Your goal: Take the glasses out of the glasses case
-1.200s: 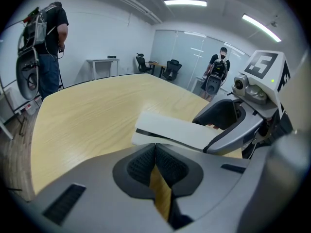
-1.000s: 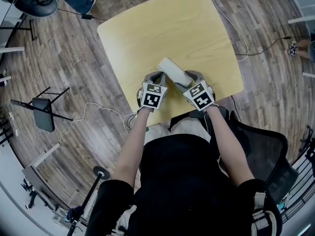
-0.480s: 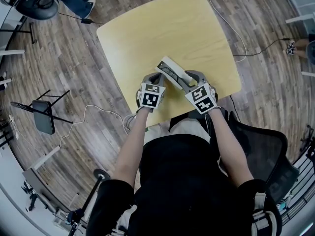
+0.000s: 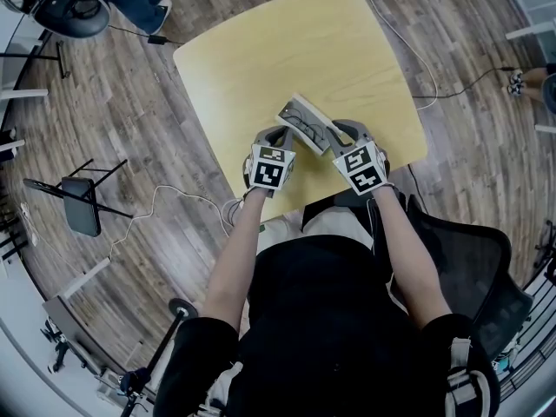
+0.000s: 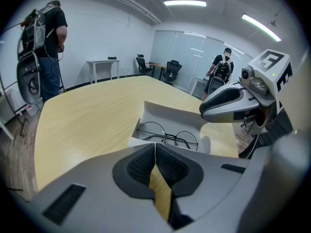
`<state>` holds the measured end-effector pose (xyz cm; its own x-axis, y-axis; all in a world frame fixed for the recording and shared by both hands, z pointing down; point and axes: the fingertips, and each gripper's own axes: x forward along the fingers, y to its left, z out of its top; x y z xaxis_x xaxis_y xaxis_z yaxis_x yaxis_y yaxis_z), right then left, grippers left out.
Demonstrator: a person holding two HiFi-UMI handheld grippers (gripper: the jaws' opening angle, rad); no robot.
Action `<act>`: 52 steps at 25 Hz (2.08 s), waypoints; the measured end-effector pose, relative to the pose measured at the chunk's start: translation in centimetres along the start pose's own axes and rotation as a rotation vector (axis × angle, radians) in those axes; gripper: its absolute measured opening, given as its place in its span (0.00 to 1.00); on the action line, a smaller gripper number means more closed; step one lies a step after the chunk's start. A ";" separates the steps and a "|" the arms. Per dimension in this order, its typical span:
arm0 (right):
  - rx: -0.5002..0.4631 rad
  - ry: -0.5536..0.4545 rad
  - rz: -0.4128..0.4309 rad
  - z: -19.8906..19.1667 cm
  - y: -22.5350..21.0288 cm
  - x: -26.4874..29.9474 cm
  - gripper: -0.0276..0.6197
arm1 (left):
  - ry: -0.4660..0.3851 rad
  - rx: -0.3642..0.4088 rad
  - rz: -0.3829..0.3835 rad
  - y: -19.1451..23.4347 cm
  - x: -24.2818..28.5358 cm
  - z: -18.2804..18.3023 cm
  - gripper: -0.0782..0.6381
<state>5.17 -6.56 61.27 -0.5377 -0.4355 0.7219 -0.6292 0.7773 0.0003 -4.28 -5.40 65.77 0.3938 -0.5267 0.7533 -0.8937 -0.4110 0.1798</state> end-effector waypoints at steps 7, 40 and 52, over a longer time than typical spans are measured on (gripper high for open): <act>-0.020 -0.016 -0.018 0.5 -0.1 -0.9 0.16 | -0.019 0.021 -0.002 -0.7 -0.9 0.4 0.14; -0.048 0.053 0.070 2.4 6.4 3.5 0.12 | -0.155 -0.053 0.001 -1.0 -8.1 1.3 0.14; -0.027 0.122 0.028 2.3 4.4 5.6 0.15 | -0.138 -0.061 0.004 0.1 -7.4 0.4 0.14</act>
<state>-1.95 -6.60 63.71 -0.4818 -0.3565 0.8005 -0.5985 0.8011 -0.0034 -7.21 -1.83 59.91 0.4121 -0.6273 0.6608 -0.9051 -0.3650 0.2179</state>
